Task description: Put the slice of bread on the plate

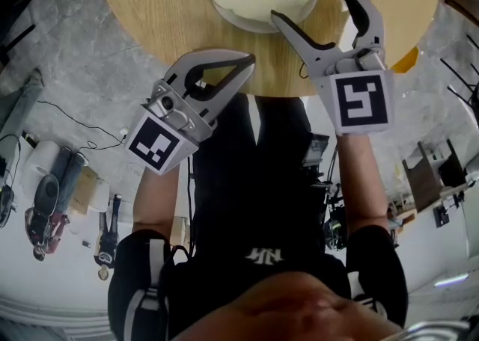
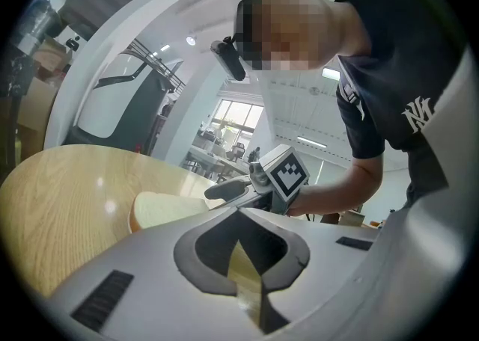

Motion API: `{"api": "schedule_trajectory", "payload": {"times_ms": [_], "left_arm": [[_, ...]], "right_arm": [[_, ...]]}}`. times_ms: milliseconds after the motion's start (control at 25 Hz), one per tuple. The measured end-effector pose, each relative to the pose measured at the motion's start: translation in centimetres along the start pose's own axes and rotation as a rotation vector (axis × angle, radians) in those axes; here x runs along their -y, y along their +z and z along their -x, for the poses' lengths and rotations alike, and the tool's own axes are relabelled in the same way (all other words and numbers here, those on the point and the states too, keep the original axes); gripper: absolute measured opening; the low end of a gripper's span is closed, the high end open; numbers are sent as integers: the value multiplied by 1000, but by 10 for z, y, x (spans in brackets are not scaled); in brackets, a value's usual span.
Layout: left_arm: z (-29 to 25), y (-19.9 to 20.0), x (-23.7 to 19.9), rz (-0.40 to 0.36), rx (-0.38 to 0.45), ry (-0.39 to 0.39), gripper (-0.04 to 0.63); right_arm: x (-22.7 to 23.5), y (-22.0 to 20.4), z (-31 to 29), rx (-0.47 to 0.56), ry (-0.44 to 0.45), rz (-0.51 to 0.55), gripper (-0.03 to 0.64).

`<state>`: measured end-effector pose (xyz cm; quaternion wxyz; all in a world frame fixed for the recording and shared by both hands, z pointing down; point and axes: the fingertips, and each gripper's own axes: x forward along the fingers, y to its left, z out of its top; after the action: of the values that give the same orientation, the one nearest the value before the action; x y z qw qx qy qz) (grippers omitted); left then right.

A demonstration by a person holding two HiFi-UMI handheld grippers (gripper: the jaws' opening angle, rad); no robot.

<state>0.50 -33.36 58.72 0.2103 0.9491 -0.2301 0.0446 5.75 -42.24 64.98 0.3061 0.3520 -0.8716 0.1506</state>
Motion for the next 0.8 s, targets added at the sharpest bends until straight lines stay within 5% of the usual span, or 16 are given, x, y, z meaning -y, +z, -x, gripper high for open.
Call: {"api": "schedule_trajectory", "payload": {"times_ms": [240, 520, 680, 800], "left_arm": [[3, -5, 0, -1, -2, 0, 6], [-2, -3, -7, -36, -23, 16, 8], [12, 47, -12, -82, 14, 36, 6], [30, 90, -3, -139, 33, 49, 8]], "right_arm": [[-5, 5, -1, 40, 6, 28, 436], [-14, 11, 9, 86, 138, 83, 430], [-20, 57, 32, 145, 194, 169, 204], [-33, 101, 55, 224, 246, 122, 2]]}}
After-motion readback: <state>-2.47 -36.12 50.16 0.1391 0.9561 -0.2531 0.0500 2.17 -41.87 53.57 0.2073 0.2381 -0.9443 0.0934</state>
